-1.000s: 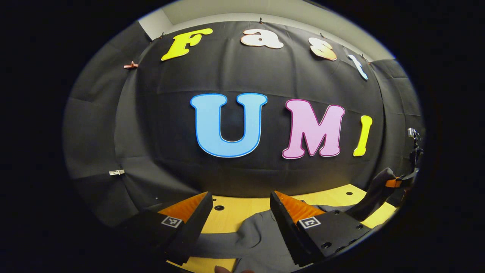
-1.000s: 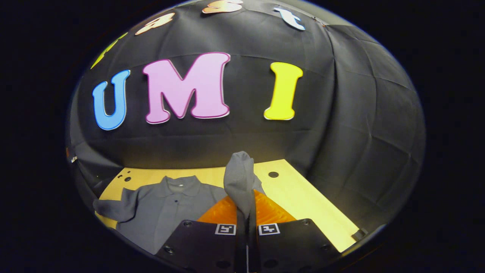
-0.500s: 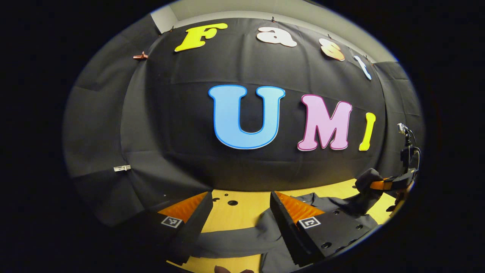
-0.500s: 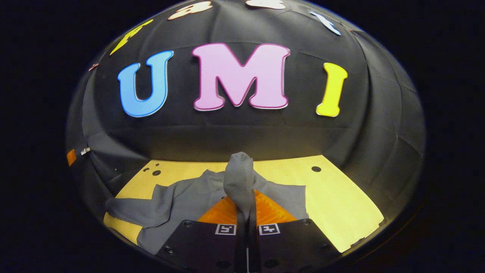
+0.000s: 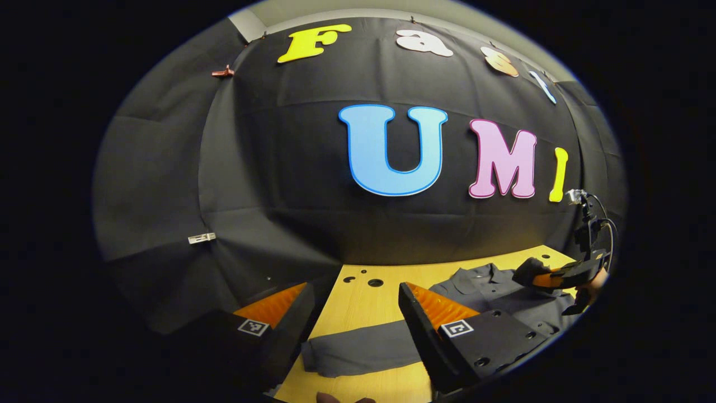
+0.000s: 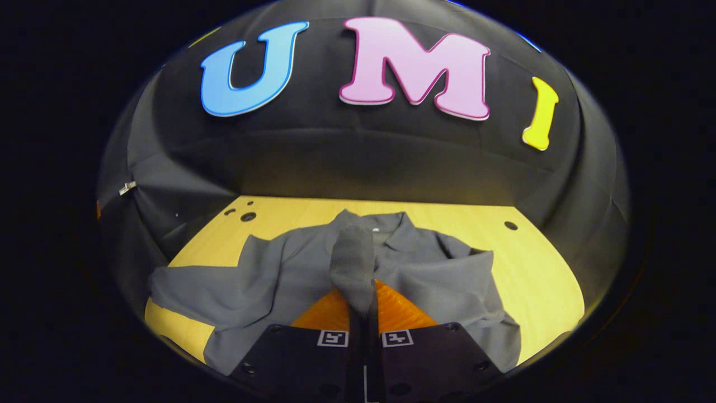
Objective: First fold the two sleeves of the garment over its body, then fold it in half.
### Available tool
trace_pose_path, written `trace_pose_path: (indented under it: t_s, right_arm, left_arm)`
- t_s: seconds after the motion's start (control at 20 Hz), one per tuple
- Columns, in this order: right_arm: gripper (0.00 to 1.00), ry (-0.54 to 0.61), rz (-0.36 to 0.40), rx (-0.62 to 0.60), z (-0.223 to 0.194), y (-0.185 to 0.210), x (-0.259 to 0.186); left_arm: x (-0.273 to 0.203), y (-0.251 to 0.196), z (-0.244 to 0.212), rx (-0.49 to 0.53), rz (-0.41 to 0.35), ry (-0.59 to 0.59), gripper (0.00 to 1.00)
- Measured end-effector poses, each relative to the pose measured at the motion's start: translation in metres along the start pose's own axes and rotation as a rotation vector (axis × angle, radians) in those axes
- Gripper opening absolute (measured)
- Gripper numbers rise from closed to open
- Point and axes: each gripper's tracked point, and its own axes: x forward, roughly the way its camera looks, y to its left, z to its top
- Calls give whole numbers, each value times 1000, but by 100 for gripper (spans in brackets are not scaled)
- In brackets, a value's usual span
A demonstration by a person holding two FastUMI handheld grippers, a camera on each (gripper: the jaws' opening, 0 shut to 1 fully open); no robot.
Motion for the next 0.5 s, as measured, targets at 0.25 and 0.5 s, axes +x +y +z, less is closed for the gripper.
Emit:
trace_pose_path:
  t_s: [0.25,0.5]
  right_arm:
    - [11,147,67,-40,-51,32,29]
    - [12,276,170,-15,-85,62,40]
  left_arm:
    - [3,9,-20,-23,17,33,96]
    - [5,15,-34,-23,43,62,96]
